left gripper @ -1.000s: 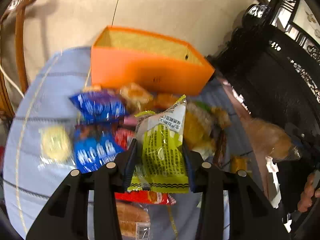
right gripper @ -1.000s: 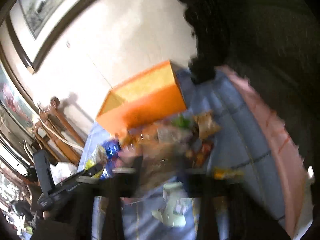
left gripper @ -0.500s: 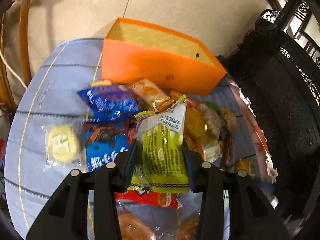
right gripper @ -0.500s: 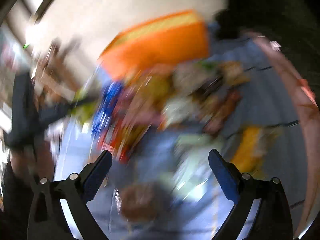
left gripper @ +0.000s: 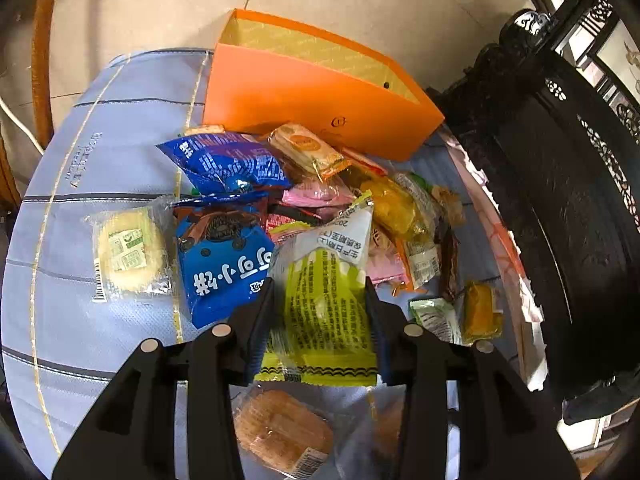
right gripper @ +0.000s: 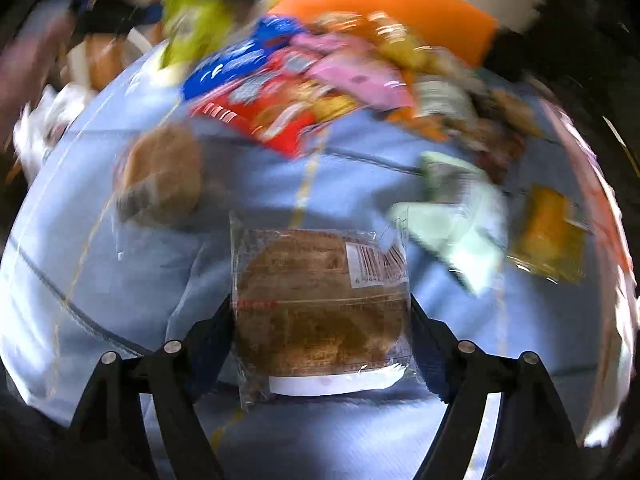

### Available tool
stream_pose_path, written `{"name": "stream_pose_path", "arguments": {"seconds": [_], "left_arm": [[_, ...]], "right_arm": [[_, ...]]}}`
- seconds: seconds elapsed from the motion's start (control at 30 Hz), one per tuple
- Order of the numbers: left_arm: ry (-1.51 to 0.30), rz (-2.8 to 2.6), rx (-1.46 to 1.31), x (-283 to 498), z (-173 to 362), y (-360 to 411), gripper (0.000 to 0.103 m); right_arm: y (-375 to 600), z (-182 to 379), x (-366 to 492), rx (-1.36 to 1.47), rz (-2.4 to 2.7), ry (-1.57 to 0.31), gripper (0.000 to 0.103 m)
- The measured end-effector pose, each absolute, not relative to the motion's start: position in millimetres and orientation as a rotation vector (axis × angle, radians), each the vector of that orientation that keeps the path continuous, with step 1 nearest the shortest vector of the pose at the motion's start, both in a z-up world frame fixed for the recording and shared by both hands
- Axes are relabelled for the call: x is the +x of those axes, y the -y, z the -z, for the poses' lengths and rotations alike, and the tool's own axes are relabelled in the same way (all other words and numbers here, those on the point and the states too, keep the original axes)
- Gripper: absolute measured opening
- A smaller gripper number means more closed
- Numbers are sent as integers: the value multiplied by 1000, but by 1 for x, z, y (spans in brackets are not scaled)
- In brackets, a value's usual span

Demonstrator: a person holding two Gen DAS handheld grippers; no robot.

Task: Organize snacks
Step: 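Carry both packs to the orange box and release them inside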

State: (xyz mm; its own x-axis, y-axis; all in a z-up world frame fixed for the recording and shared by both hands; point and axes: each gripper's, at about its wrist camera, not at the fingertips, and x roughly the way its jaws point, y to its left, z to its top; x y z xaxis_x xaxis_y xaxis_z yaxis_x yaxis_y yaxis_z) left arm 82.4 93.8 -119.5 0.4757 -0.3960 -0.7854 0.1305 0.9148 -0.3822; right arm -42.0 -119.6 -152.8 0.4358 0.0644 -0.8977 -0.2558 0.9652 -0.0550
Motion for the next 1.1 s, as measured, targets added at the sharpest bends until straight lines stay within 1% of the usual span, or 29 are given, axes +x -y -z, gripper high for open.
{"name": "stream_pose_path", "arguments": {"seconds": [0.07,0.13,0.2,0.23,0.3,0.4,0.53,0.67,0.7,0.73,0.77,0.8,0.9,1.03,1.1], "left_arm": [[-1018,341,-277,84,115,-93,41],[-993,345,-258,90,103,-90,41],[-958,323,-233,99,87,-88,41],[-943,299,-225,105,79,-88,41],[-908,238,-200,121,63,-87,41],[-837,121,-141,165,33,-84,41],[-756,66,-39,222,3,-73,41],[-748,36,5,279,-3,-72,41],[-755,26,5,292,0,-73,42],[-756,20,11,300,2,-73,49],[-746,5,25,307,6,-73,80],[-737,-24,41,309,9,-73,99],[-690,-91,82,298,18,-79,99],[-736,-60,101,259,42,-94,99],[-745,-32,92,236,57,-99,99]], "right_arm": [[134,131,-38,-128,-166,-1081,80],[153,93,-27,-5,-153,-1015,80],[173,47,-1,83,-154,-907,80],[178,32,11,92,-152,-863,80],[187,-2,56,93,-150,-761,80],[197,-32,133,124,-169,-688,80],[196,-55,238,74,-161,-675,80],[192,-46,310,42,-157,-701,81],[195,-43,329,56,-159,-697,82],[193,-37,335,68,-163,-693,88],[195,-34,346,72,-168,-695,94],[194,-29,352,64,-165,-701,99],[199,-27,350,18,-150,-729,99],[181,-15,298,-39,-195,-772,99],[162,-1,273,-63,-248,-795,99]]}}
